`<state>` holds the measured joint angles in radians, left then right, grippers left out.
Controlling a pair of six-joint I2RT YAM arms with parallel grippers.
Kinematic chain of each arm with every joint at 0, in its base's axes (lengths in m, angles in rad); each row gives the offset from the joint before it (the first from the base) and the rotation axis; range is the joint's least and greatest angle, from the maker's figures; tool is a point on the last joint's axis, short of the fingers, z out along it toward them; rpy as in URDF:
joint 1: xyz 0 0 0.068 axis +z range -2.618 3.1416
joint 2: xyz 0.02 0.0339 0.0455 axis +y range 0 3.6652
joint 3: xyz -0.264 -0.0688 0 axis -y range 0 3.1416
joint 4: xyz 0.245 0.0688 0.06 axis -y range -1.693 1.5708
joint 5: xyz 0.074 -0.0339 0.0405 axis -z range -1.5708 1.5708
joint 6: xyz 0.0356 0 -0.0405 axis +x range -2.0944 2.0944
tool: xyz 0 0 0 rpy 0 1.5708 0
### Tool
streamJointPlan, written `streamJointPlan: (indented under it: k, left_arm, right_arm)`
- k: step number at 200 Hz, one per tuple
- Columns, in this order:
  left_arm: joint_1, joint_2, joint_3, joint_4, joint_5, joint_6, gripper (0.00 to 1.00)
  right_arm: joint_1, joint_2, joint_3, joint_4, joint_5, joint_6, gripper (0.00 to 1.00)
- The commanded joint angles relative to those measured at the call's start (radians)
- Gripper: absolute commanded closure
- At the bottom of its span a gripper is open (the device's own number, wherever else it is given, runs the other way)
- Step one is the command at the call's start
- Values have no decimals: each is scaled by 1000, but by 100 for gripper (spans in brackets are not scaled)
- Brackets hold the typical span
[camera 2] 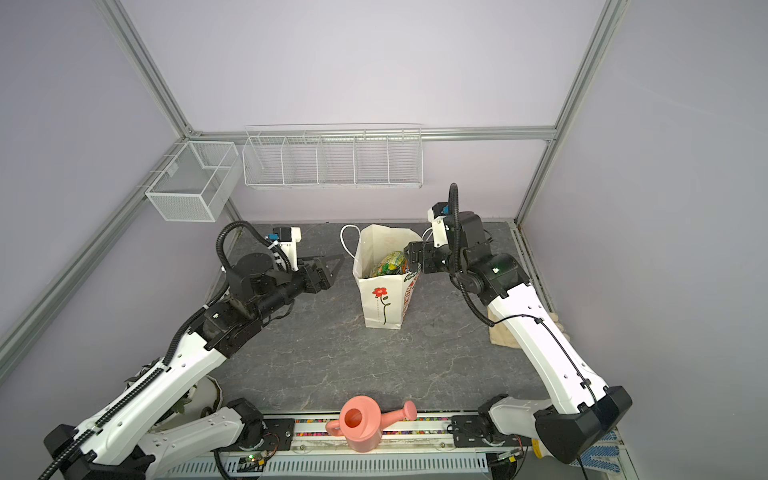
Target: Place the snacks into the paper bag
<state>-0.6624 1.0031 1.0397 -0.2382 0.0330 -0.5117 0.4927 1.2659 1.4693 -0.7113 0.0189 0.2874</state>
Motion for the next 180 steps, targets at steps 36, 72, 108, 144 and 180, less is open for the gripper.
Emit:
streamJointPlan:
  k: [36,72,108,144,180]
  left_arm:
    - [-5,-122,-33,-165,-179,86,14]
    - [-5,-199,-73,-210,-324,144,14]
    - [-5,-231,-91,-249,-460,223,13]
    - [-5,-231,-121,-244,-583,287,12]
    - [-5,-243,-185,-163,-692,333,12]
  right_arm:
    - [3,-161,-195,112,63,-80,3]
    - [3,-304,-372,245,61,-135,12]
    - [3,-415,-511,313,150,-182,12]
    - [1,-462,-634,364,248,-231,11]
    - [-4,-497,-737,414,335,-261,11]
